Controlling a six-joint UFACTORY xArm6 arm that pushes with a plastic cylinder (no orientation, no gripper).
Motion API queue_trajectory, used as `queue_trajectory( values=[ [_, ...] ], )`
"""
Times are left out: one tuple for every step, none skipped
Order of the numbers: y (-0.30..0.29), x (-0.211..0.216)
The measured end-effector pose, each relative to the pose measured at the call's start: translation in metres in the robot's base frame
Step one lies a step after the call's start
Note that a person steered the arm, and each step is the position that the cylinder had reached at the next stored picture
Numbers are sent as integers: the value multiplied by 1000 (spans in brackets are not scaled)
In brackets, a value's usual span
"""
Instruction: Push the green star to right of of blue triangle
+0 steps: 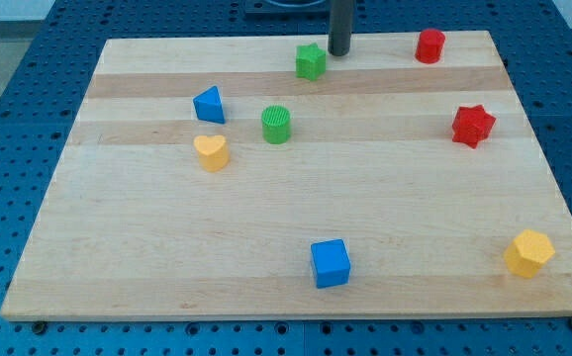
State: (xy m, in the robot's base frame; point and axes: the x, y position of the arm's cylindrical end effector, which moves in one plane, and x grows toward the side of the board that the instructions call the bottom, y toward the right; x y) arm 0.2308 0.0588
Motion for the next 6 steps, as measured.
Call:
queue_trajectory(
  values=[
    [-17, 8],
    [-42, 20],
    [-65, 29],
    [-87, 46],
    [-101, 62],
    [-109, 72]
  ],
)
